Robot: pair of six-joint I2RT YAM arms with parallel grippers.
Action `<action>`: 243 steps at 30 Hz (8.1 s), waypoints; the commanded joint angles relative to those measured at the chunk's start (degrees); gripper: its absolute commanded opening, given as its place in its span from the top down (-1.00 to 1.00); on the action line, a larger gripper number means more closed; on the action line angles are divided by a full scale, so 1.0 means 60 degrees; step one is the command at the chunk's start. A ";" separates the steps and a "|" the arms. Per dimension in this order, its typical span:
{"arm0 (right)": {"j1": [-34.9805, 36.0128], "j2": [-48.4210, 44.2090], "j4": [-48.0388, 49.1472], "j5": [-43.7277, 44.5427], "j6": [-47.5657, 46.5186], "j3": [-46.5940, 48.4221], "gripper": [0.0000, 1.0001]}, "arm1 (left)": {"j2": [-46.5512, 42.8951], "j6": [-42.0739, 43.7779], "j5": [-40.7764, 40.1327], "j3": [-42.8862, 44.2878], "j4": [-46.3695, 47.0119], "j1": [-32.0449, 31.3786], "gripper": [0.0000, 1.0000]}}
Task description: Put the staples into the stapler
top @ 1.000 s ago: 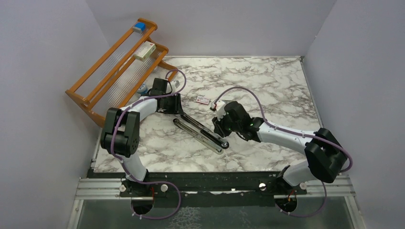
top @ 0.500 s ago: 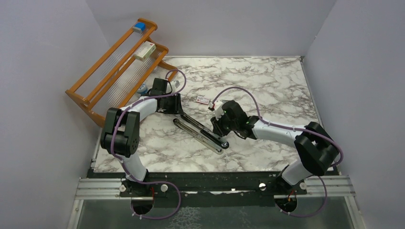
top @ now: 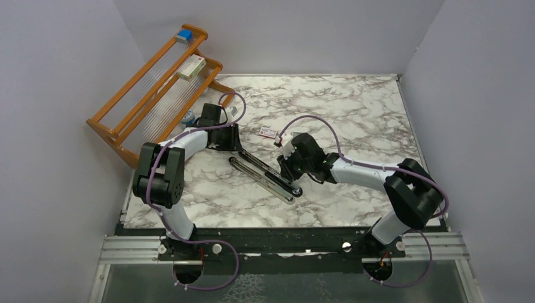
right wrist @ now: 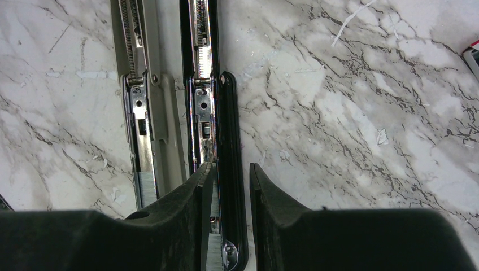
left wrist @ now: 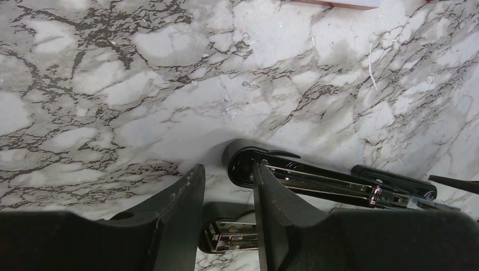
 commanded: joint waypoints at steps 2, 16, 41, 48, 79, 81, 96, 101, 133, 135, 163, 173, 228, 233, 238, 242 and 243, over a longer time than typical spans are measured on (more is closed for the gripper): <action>-0.0003 -0.0083 -0.0276 0.0005 -0.0012 -0.0096 0.35 | 0.0061 0.0129 -0.0346 0.0108 -0.0404 0.0021 0.21; -0.0003 -0.0800 -0.1625 0.0360 -0.0283 -0.0328 0.35 | 0.0045 0.0141 -0.0358 0.0110 -0.0402 0.0021 0.21; -0.0003 -0.2771 0.0085 -0.0729 -0.1230 -0.1369 -0.14 | -0.0988 -0.0101 0.0074 -0.0171 0.0235 0.0020 0.10; -0.0005 -0.3190 0.0541 -0.1861 -0.1764 -0.1871 -0.16 | -0.1829 -0.0430 0.0234 -0.0168 0.0775 0.0031 -0.12; 0.1315 -0.1089 -0.0973 -0.0248 -0.0015 -0.0648 0.00 | -0.4381 -0.1674 -0.0906 -0.1655 0.0146 0.0032 -0.19; 0.1315 -0.0961 -0.1107 -0.0171 0.0025 -0.0594 0.02 | -0.4378 -0.1676 -0.0863 -0.1666 0.0158 0.0034 -0.19; 0.1884 -0.1176 -0.1624 0.1317 0.0521 -0.0796 0.30 | -0.4681 -0.1818 -0.1074 -0.1884 0.0105 0.0037 -0.19; 0.1901 -0.1266 -0.1627 0.1266 0.0512 -0.0863 0.44 | -0.4771 -0.1873 -0.1085 -0.1975 0.0110 0.0032 -0.19; 0.1952 -0.0628 0.0259 0.1317 -0.0093 -0.0261 0.99 | -0.6585 -0.5696 -0.0704 -0.5367 0.3283 0.0080 -0.62; 0.1958 -0.0501 0.1222 0.1245 -0.0187 -0.0507 0.99 | -0.6830 -0.5952 -0.0922 -0.5685 0.3421 0.0072 -0.64; 0.1960 0.0610 0.4640 0.0428 -0.0869 -0.2043 0.64 | -0.6124 -0.8029 -0.1407 -0.7944 0.6727 0.0080 -0.64; 0.1960 0.0663 0.4600 0.0440 -0.0844 -0.2073 0.47 | -0.5884 -0.7958 -0.1390 -0.7845 0.6779 0.0080 -0.64; 0.1974 0.0921 0.4100 0.0425 -0.0308 -0.1959 0.99 | 0.2319 -1.1549 -0.1387 -0.9375 1.9787 0.0925 -0.88; 0.1973 0.0912 0.4069 0.0426 -0.0284 -0.1985 0.98 | 0.2151 -1.0891 -0.1498 -0.9462 1.9750 0.0943 -0.88; 0.1974 0.1012 0.4006 0.0411 -0.0307 -0.1929 0.99 | 0.1470 -1.0200 -0.1339 -0.9280 1.9103 0.0944 -0.87; 0.1964 0.1016 0.3999 0.0451 -0.0295 -0.1916 0.99 | 0.0205 -0.9405 -0.1158 -0.9074 1.7717 0.0943 -0.87; 0.1970 0.1016 0.3998 0.0466 -0.0277 -0.1902 0.99 | -0.0144 -0.9197 -0.1141 -0.9051 1.7250 0.0944 -0.87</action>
